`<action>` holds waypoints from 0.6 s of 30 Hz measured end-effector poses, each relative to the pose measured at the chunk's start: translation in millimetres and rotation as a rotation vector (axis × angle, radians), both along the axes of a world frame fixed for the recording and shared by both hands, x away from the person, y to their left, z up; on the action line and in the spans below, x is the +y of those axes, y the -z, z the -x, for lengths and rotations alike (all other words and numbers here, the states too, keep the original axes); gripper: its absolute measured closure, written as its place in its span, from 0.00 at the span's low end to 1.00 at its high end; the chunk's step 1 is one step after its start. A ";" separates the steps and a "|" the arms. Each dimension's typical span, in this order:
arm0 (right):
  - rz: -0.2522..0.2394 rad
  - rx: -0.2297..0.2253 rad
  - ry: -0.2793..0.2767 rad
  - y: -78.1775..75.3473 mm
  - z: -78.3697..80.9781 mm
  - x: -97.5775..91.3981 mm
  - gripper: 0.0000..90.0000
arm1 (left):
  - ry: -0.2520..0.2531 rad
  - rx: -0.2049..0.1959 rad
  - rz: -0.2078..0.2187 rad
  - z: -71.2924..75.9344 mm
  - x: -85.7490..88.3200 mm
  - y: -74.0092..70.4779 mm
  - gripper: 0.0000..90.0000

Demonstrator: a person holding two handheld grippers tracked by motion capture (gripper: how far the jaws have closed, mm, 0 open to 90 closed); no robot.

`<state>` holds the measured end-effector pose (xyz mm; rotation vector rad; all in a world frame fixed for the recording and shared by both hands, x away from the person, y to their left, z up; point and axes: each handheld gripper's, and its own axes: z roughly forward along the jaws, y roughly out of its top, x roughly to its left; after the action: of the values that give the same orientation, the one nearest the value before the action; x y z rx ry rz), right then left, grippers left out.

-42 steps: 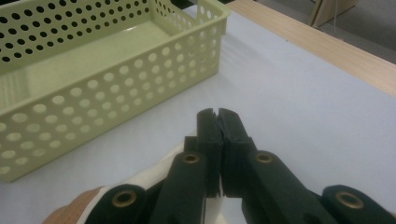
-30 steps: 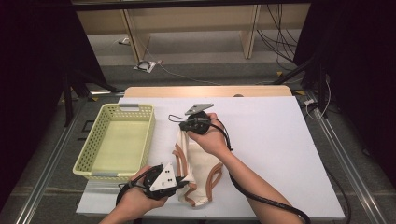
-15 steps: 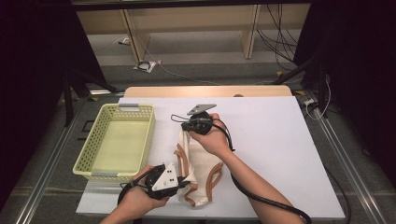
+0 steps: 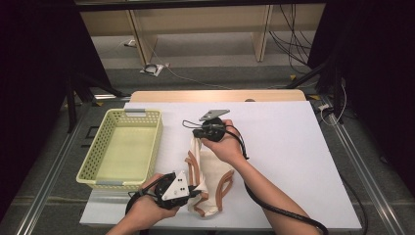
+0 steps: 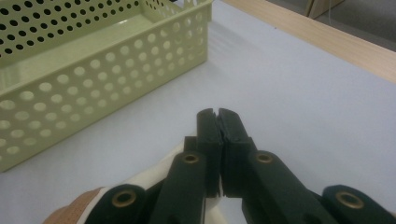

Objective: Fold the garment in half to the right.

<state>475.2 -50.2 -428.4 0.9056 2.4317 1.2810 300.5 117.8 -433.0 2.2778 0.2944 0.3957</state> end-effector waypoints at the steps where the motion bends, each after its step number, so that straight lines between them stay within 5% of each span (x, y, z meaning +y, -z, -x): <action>1: -0.001 0.000 0.001 0.0 0.0 -0.3 0.99 | 0.001 0.001 0.000 0.0 -0.5 0.1 0.95; 18: -0.004 0.001 0.008 1.3 1.9 -5.4 0.99 | 0.013 0.005 -0.007 -0.1 -5.5 2.4 0.95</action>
<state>473.3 -55.6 -429.7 0.9163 2.4253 1.2829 300.6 112.3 -435.4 2.2865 0.2804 0.3852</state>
